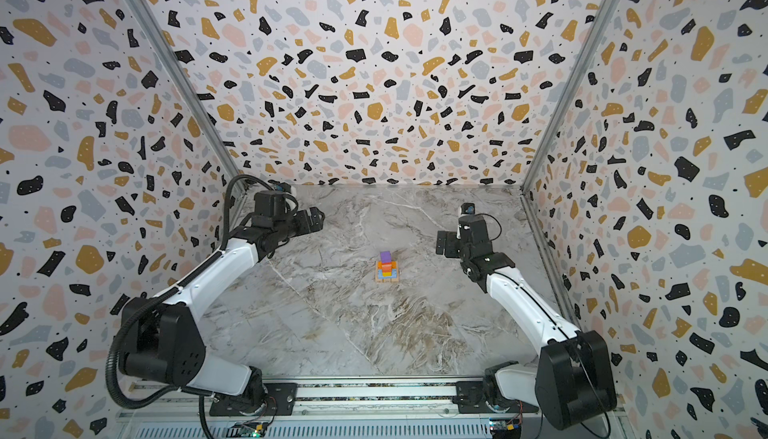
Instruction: Build the wood block tower
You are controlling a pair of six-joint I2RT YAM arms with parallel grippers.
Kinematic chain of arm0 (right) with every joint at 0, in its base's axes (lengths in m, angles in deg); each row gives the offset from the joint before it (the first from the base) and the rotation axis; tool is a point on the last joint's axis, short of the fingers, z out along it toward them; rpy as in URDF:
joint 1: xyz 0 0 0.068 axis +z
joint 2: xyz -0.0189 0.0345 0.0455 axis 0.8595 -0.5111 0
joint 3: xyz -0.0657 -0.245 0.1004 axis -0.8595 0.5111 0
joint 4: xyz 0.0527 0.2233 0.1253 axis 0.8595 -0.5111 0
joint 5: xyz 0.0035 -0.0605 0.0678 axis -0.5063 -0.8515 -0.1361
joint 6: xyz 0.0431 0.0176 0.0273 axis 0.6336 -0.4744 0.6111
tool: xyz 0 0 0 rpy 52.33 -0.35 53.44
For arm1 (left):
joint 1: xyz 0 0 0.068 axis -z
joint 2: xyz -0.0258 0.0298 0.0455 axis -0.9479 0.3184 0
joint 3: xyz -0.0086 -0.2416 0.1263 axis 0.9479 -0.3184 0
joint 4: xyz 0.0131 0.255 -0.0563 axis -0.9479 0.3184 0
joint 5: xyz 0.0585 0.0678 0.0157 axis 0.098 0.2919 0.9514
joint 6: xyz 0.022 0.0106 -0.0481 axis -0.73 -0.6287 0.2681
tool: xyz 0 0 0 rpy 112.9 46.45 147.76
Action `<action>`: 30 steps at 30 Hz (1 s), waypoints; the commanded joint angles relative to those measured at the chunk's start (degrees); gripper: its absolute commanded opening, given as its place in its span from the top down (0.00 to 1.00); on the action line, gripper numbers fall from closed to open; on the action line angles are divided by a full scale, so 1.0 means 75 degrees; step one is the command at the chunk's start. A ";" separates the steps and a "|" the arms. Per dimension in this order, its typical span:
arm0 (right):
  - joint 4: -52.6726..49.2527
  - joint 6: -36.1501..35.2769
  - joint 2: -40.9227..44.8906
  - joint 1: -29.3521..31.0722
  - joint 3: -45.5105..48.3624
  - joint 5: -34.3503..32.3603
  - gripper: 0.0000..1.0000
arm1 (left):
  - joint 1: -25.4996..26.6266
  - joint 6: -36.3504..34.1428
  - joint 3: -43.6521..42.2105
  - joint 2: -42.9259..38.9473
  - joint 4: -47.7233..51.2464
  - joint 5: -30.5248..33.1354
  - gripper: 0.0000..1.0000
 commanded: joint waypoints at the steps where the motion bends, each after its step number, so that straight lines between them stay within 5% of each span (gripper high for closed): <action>1: 0.1015 -0.0636 0.0515 -0.0230 0.0665 -0.0816 0.00 | -0.0111 -0.0787 -0.0715 -0.0367 -0.0831 0.1535 0.00; 5: 0.2267 -0.0905 0.0933 -0.0474 0.1537 -0.1026 0.00 | -0.0184 -0.1517 -0.2094 -0.0974 -0.2580 0.2795 0.00; 12: 0.4560 -0.1389 0.1295 -0.0516 0.2962 -0.1554 0.00 | -0.0570 -0.1900 -0.3683 -0.1243 -0.4644 0.3365 0.00; 18: 0.6576 -0.1886 0.1554 -0.0561 0.4324 -0.1552 0.00 | -0.0862 -0.2693 -0.5814 -0.1808 -0.7267 0.2939 0.00; 30: 0.9828 -0.2047 0.0387 -0.0768 0.5703 -0.0996 0.00 | -0.0944 -0.2318 -0.6955 -0.0999 -0.9883 0.2630 0.00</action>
